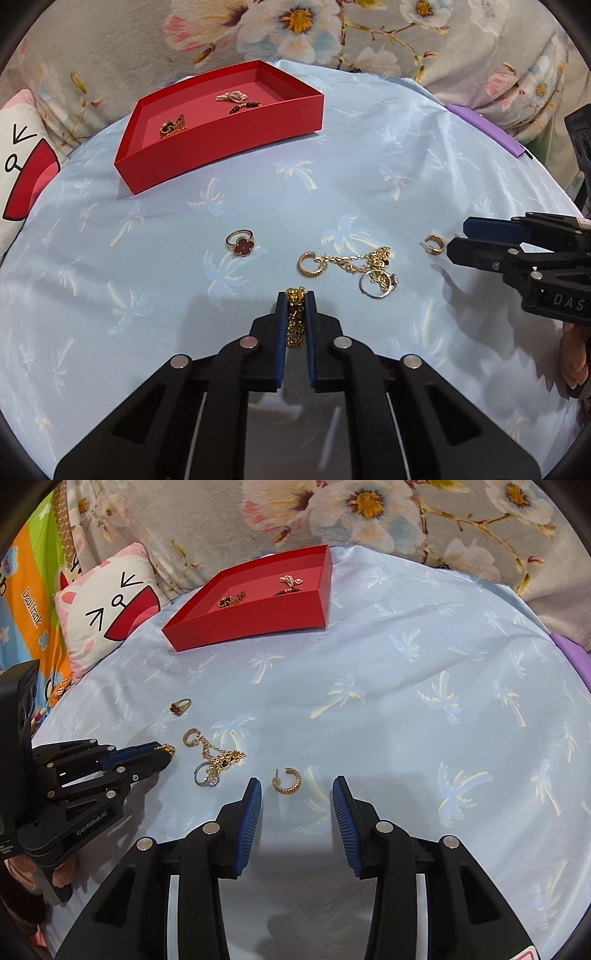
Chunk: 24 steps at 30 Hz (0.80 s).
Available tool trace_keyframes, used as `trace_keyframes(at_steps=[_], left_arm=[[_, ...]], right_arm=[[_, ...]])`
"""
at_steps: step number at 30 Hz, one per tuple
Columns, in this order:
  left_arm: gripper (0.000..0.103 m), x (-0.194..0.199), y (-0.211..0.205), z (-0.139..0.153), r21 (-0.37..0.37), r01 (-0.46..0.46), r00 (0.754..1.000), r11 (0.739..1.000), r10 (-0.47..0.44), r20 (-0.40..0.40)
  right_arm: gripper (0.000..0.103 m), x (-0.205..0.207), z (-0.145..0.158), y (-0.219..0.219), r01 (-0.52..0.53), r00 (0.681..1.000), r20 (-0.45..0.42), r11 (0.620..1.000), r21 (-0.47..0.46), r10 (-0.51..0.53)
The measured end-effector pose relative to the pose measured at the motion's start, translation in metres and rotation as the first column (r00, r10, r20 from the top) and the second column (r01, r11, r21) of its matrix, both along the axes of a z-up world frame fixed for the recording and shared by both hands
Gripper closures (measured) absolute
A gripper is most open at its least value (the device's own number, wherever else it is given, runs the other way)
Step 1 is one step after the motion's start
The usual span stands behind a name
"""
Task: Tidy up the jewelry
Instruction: 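Grasp the gold chain bracelet with the left gripper, then close the right gripper on the gold chain with hoops while the left holds its chain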
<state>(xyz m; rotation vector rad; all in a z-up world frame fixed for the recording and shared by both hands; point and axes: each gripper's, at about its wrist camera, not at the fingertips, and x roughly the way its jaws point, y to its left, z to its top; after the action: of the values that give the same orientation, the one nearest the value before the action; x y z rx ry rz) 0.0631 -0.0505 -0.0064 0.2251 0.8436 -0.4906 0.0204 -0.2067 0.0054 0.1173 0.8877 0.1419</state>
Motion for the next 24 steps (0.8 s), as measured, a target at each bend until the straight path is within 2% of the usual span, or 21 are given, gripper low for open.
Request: trace_keyframes(at_steps=[7,12,19,24], left_arm=[[0.095,-0.008,0.011,0.002,-0.063,-0.033,0.999,0.997,0.032,-0.031],[0.095,-0.010,0.028,0.004,-0.093,-0.093,0.995,0.991,0.090,-0.034],[0.095,-0.008,0.037,0.001,-0.107,-0.130,0.991,0.986,0.126,-0.045],[0.095,-0.007,0.039,0.000,-0.120,-0.130,0.991,0.984,0.124,-0.053]], right_arm=[[0.063,-0.004,0.004,0.013,-0.051,0.999,0.011,0.999,0.008,0.051],[0.063,-0.005,0.004,0.030,-0.096,0.995,0.007,0.995,0.013,0.096],[0.063,0.002,0.000,0.045,-0.131,0.991,-0.005,0.991,0.024,0.131],[0.063,0.007,-0.003,0.058,-0.158,0.987,-0.004,0.987,-0.006,0.158]])
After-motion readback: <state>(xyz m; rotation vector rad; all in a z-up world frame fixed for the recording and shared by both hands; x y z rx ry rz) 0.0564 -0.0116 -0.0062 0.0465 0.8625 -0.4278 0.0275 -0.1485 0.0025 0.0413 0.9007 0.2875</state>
